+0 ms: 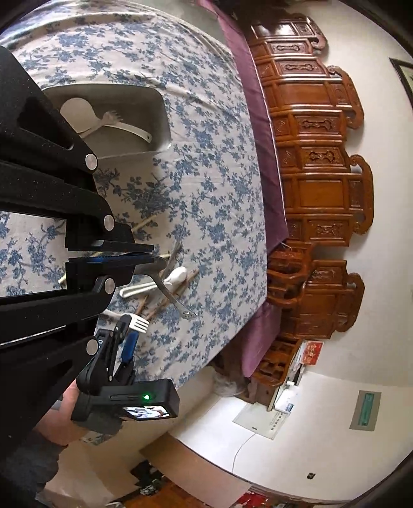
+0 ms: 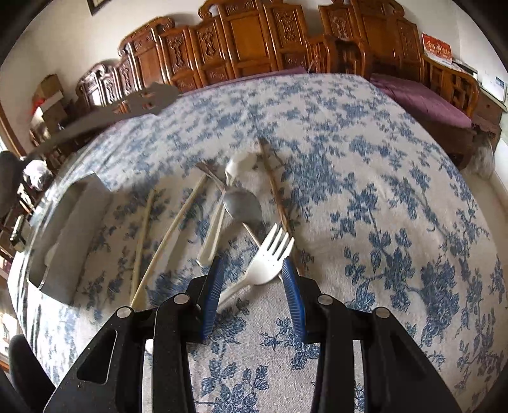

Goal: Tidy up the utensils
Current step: 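Carry the steel spoon toward the tray with the left tool while the right tool grasps a white plastic fork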

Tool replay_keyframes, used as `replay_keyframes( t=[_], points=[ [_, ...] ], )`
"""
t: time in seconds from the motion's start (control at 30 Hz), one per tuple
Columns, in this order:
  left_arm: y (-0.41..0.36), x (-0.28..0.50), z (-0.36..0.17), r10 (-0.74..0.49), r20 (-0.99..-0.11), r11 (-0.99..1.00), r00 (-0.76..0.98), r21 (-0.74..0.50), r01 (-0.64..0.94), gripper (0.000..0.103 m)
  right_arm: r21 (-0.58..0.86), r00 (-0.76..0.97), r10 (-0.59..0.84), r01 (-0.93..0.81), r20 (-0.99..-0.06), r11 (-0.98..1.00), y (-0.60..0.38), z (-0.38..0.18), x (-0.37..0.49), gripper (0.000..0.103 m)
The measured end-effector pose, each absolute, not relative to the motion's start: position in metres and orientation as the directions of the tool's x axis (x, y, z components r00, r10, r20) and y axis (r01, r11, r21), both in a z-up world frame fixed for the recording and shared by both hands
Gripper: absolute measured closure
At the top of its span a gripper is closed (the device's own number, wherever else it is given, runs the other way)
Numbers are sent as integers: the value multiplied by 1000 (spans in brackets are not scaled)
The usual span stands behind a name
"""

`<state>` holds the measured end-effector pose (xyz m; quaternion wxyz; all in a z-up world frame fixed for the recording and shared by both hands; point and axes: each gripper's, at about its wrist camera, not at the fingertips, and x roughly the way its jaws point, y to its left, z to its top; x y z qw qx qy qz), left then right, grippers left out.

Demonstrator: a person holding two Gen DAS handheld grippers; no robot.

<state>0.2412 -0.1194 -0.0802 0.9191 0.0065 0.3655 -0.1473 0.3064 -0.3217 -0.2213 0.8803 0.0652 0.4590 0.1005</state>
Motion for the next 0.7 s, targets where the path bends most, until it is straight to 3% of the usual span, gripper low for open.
replay_keyframes(
  t=[0.17, 0.7],
  points=[
    [-105, 243, -94, -239, -691, 966, 682, -99, 238, 102, 211, 551, 231, -101, -802, 972, -317, -227, 312, 61],
    [-74, 233, -102, -208, -687, 977, 696, -106, 187, 102, 36, 537, 98, -125, -838, 992, -278, -233, 301, 57]
  ],
)
